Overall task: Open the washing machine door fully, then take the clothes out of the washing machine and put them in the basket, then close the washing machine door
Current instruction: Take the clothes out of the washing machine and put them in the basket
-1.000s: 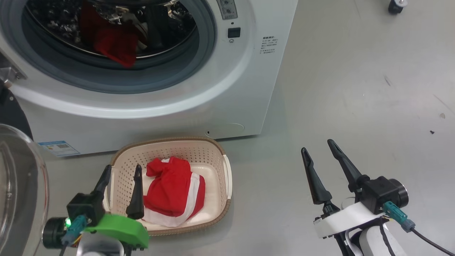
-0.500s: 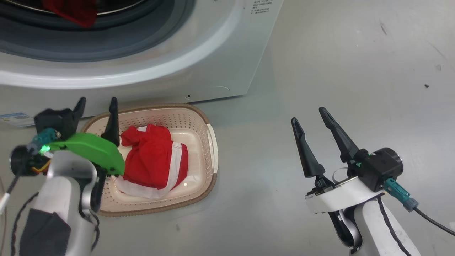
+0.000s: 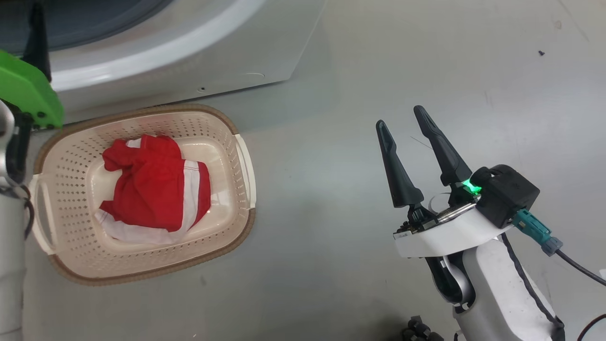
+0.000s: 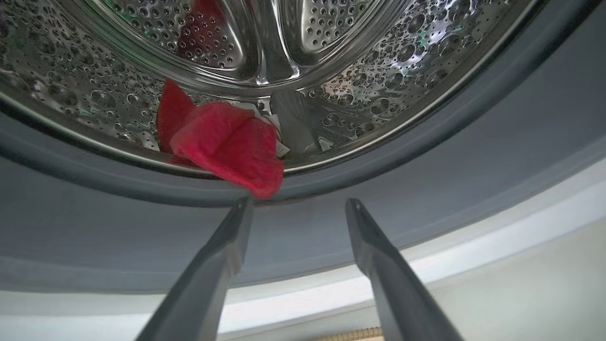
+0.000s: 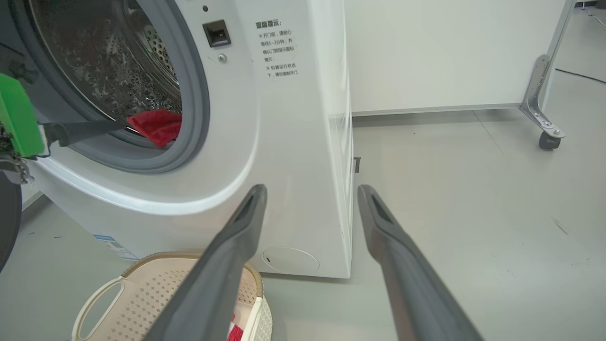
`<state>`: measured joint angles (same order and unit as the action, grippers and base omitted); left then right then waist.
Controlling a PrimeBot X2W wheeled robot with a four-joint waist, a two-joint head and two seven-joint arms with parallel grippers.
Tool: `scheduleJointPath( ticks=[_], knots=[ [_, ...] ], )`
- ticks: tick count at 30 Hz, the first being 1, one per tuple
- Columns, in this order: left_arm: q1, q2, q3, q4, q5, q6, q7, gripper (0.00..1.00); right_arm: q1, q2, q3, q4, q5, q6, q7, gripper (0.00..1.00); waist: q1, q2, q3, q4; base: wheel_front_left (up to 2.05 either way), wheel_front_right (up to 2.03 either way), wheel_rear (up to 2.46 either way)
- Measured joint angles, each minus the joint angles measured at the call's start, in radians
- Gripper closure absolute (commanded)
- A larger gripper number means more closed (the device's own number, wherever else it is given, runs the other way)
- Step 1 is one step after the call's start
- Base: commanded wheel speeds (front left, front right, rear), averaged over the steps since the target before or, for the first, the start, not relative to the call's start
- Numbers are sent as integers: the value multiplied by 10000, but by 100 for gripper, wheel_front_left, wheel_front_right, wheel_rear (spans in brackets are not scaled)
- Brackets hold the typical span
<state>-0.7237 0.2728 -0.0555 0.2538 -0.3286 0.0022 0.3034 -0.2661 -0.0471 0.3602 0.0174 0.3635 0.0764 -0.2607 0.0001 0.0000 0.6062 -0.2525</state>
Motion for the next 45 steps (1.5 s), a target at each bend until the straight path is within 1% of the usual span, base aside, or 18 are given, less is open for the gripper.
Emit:
scheduleJointPath(
  ticks=[2,4,10,17,18,23,27,29,36,43,44,45],
  knots=[
    [-376,217,71,73,73,-2,209,0,-62,0,75,-2,150,-6,0,0,0,0,161,-177,0,0,0],
    [-756,456,109,196,155,-36,464,0,-173,0,140,-21,251,-82,0,0,0,0,316,-347,0,0,0],
    [-1844,1252,130,403,608,-92,1049,0,-434,2,430,-52,631,-104,0,0,0,0,744,-827,0,0,0],
    [-2699,1799,190,648,759,-253,1450,0,-705,6,681,-117,928,-198,0,0,1,0,1146,-1364,0,0,0],
    [-2851,1852,182,658,800,-259,1452,0,-752,6,686,-119,955,-267,0,0,0,0,1206,-1429,0,0,0],
    [-3459,2186,148,788,1239,-301,1486,0,-814,8,838,-128,1181,-272,0,0,0,0,1456,-1705,0,0,0],
    [-3648,2339,176,1011,1290,-339,1484,0,-912,17,928,-132,1375,-278,0,0,1,0,1562,-1862,0,0,0],
    [-3685,2345,157,1256,1296,-341,1505,0,-971,17,922,-134,1375,-359,0,0,1,0,1613,-1941,0,0,0],
    [-3685,2571,-15,1956,1530,-337,2034,0,-972,17,970,-127,1379,-368,0,0,1,0,1673,-2057,0,0,0],
    [-3845,2821,-151,2506,2027,-123,2754,0,-1019,19,991,-96,1377,-370,0,0,0,0,1665,-2063,0,0,0],
    [-3893,2824,-151,2552,2029,-15,2878,0,-1035,19,991,-94,1377,-391,0,0,1,0,1663,-2062,0,0,0],
    [-3917,2826,-155,2568,2031,48,2970,4,-1058,19,991,-92,1377,-431,0,0,0,0,1660,-2062,0,0,0]
  ],
)
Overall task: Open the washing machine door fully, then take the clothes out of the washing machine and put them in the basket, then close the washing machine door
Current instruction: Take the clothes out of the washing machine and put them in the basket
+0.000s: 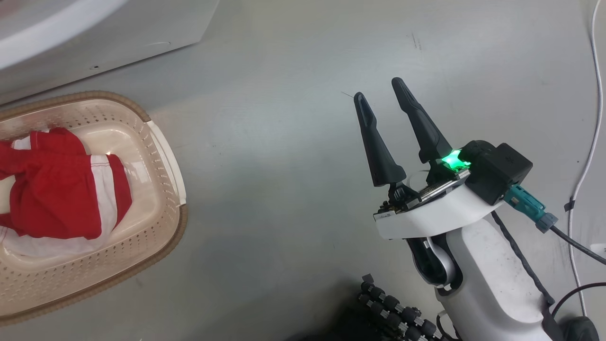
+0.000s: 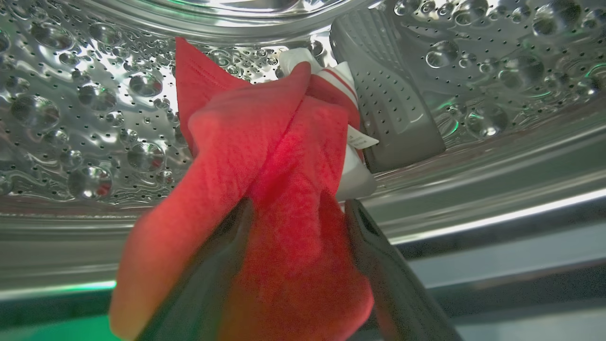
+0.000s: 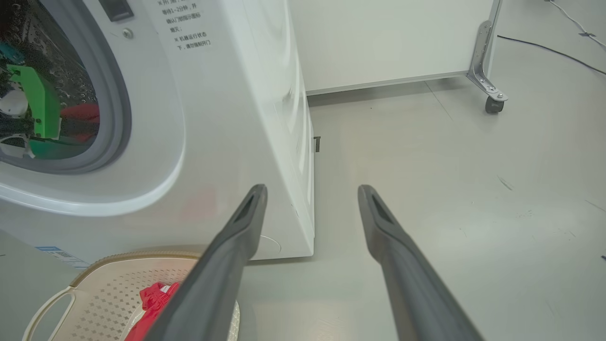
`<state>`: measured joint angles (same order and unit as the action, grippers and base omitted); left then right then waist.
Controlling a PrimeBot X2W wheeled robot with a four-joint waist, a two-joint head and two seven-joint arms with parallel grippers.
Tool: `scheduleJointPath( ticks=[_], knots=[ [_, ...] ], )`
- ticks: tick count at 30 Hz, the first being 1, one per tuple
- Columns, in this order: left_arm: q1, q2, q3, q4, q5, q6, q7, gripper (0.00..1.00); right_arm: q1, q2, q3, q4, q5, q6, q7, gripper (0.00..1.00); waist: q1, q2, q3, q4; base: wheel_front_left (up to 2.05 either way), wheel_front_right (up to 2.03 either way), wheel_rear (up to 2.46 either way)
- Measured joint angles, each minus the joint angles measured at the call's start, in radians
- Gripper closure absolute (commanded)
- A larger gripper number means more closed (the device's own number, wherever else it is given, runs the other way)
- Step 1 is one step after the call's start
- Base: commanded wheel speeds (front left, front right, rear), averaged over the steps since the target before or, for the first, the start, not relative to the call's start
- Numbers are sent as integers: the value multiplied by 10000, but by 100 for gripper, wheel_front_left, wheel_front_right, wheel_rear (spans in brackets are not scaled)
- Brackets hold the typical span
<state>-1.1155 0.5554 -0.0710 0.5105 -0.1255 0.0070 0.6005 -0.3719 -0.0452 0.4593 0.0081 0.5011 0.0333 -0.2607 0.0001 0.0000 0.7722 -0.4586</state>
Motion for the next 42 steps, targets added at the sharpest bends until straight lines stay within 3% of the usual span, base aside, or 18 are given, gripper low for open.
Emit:
scheduleJointPath(
  ticks=[1,2,3,17,31,42],
  knots=[
    [-29,-2,0,19,0,31,75,51,-36,0,2,6,0,-6,0,0,0,0,-4,0,0,0,0],
    [-48,-2,-2,31,0,59,144,55,-78,0,2,8,0,-6,0,0,0,0,-5,0,0,0,0],
    [-76,-2,-4,54,0,65,159,100,-102,0,2,8,0,-6,0,0,0,0,-6,0,0,0,0],
    [-188,-153,0,46,-59,142,-219,100,-125,0,4,48,-17,-10,0,0,-1,0,-68,59,0,0,0],
    [-94,-963,165,-178,-401,324,-2270,100,-145,-2,-88,290,-472,-81,0,0,-1,0,-484,440,0,0,0],
    [1034,-1808,372,-861,-784,495,-4316,100,-76,-10,-303,652,-1170,-35,0,0,-1,0,-1047,867,0,0,0]
  ],
)
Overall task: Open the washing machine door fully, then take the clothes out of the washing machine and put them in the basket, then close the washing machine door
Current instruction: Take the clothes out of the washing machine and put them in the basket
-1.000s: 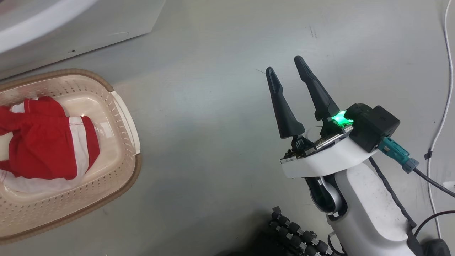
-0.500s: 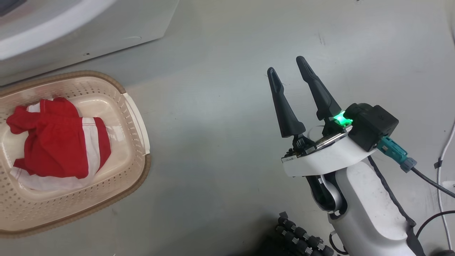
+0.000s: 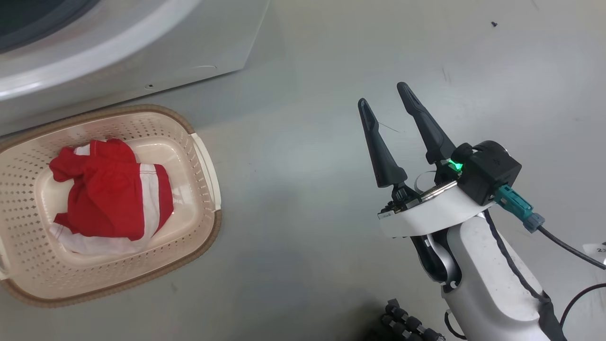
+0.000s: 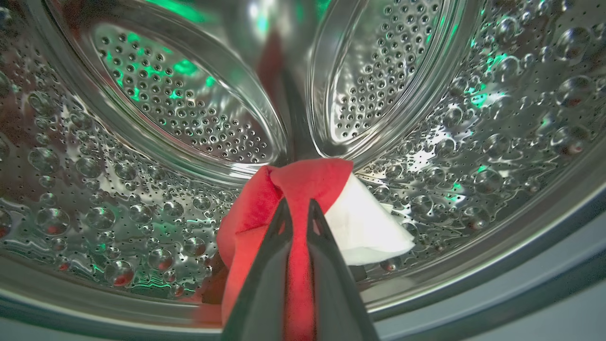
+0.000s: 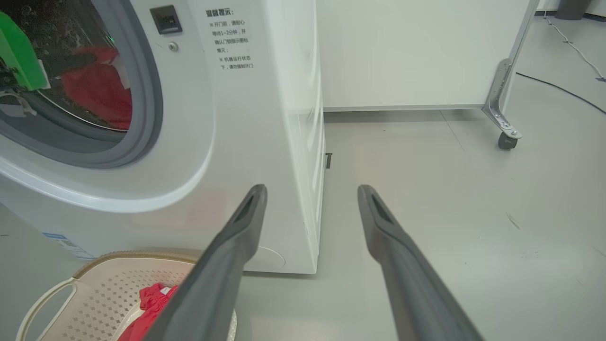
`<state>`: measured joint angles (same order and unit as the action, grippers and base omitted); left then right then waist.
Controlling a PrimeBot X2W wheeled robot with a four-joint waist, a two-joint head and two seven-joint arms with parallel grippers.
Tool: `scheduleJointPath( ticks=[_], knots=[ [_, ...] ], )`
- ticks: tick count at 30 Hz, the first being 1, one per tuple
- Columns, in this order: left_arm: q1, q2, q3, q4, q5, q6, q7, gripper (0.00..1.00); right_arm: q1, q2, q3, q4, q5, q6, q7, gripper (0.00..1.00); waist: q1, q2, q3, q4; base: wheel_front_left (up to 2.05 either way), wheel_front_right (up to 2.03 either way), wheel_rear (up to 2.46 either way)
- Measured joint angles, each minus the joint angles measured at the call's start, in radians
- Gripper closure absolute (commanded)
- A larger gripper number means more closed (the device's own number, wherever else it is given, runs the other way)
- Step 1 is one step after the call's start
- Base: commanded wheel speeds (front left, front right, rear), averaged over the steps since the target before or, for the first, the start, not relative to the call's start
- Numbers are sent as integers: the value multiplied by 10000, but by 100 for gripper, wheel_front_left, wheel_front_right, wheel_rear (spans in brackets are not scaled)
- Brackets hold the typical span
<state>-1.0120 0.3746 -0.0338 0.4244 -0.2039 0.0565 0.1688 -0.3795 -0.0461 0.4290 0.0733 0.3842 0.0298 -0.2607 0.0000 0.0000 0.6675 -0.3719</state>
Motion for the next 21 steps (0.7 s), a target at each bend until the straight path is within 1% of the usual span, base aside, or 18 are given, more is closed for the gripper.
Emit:
scheduleJointPath(
  ticks=[6,8,13,18,21],
  knots=[
    [781,-545,-10,-539,-169,8,-1055,100,148,-4,-88,167,-313,46,0,0,0,0,-372,308,0,0,0],
    [1095,-717,-2,-721,-240,54,-1361,100,258,-12,-94,255,-382,121,0,0,0,0,-516,413,0,0,0],
    [1944,-1093,-17,-1154,-253,90,-2071,100,455,-15,-255,385,-700,130,0,0,0,0,-914,676,0,0,0],
    [2666,-1386,-48,-1599,-255,186,-2652,100,686,-23,-368,545,-849,171,0,0,0,0,-1337,945,0,0,0],
    [2991,-1446,-50,-1766,-334,188,-2838,100,780,-23,-389,587,-880,209,0,0,0,0,-1519,1042,0,0,0]
  ],
)
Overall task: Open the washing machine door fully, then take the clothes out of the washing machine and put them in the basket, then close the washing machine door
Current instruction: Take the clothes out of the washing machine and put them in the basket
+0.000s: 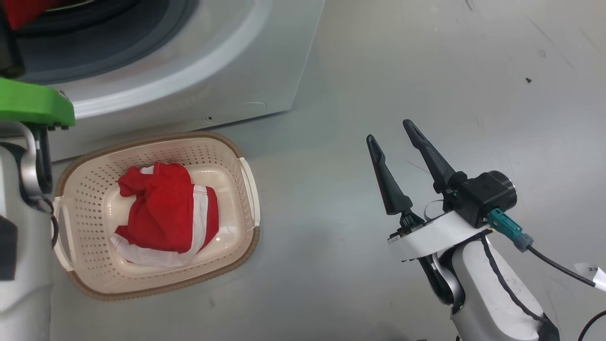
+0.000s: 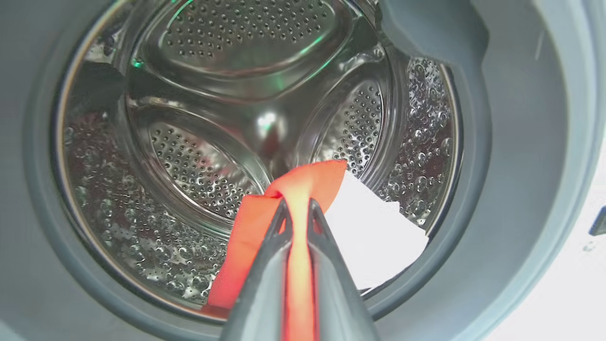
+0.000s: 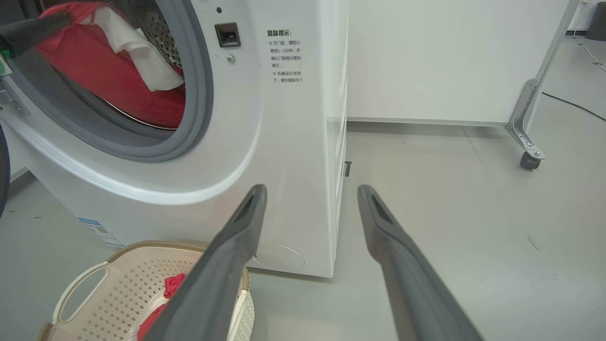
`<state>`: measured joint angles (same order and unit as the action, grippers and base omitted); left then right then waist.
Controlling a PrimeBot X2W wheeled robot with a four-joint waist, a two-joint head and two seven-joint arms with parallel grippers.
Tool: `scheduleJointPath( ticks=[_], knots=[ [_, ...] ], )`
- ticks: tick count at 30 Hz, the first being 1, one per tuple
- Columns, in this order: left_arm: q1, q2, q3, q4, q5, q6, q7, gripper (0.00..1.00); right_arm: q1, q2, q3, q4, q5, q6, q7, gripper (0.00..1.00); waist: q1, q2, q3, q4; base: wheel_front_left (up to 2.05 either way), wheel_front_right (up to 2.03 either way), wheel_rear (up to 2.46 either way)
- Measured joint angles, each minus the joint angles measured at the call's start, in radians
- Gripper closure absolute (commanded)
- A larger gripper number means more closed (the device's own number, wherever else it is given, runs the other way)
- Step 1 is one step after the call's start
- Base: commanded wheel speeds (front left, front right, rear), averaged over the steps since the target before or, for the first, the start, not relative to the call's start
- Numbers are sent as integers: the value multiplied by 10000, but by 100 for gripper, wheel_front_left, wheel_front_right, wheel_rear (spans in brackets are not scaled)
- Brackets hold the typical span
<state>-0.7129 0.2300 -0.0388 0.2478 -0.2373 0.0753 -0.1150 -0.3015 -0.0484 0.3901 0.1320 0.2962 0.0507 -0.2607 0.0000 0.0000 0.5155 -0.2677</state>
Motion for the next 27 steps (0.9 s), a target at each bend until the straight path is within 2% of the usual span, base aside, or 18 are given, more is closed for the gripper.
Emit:
scheduleJointPath(
  ticks=[10,27],
  knots=[
    [1140,-261,-115,-1095,46,134,-790,100,483,-8,-282,211,-180,10,0,0,0,0,-935,415,0,0,0],
    [2448,-428,-96,-3189,391,257,-1064,100,1285,-17,-594,525,-522,96,0,0,0,0,-2703,834,0,0,0]
  ],
)
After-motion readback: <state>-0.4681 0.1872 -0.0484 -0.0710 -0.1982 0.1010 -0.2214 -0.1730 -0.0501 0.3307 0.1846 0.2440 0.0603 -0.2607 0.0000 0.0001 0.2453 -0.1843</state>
